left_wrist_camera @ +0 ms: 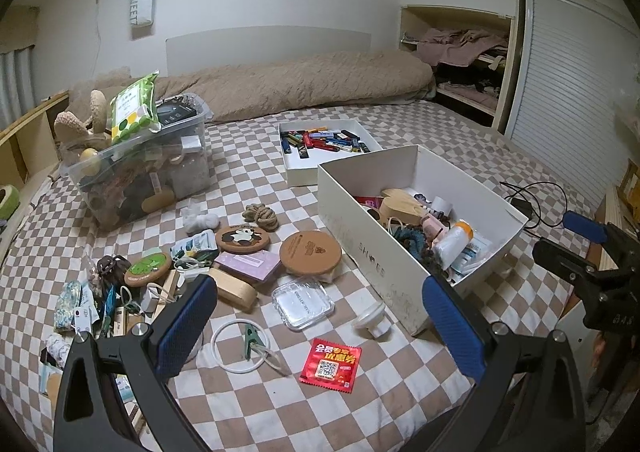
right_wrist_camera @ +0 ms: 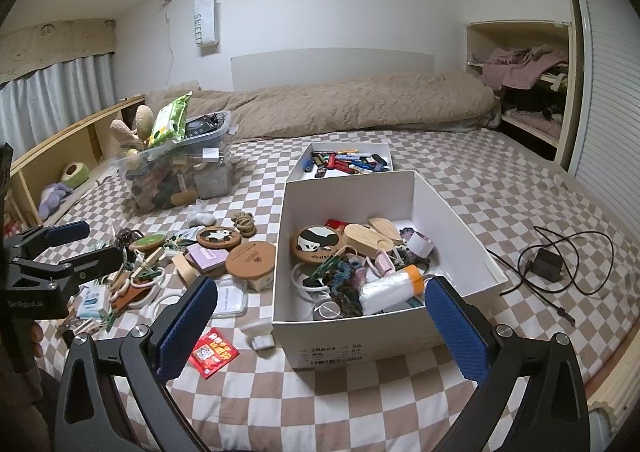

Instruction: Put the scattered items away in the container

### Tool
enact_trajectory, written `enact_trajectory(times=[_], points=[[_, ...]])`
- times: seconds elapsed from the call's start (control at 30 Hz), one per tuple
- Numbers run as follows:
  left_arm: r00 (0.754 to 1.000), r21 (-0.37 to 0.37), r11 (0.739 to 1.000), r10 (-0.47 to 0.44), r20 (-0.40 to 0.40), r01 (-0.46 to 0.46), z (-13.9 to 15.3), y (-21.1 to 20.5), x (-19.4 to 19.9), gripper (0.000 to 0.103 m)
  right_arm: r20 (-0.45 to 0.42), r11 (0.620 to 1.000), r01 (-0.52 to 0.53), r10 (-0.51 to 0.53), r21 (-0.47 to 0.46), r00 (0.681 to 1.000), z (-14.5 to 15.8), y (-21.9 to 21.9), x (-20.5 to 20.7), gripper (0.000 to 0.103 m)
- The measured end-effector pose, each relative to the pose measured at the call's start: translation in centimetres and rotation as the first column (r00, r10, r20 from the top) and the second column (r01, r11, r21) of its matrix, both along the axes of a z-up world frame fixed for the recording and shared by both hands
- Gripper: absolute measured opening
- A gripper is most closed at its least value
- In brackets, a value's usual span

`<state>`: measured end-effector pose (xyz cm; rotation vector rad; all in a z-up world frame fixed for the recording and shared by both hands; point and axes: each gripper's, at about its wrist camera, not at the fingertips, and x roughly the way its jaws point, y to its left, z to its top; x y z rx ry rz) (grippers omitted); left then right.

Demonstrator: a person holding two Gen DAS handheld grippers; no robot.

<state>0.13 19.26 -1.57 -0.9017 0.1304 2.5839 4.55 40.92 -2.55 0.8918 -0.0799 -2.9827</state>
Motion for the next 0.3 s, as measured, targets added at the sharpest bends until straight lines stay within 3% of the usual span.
enact_trajectory(times=[0.3], points=[[1.0,0.008,1.0,-0.01,-0.003,0.01,0.02,-0.2,0.22,0.103,0.0,1.0,-0.001,0.001,0.0,1.0,0.0,-0.01,0.03,0.103]])
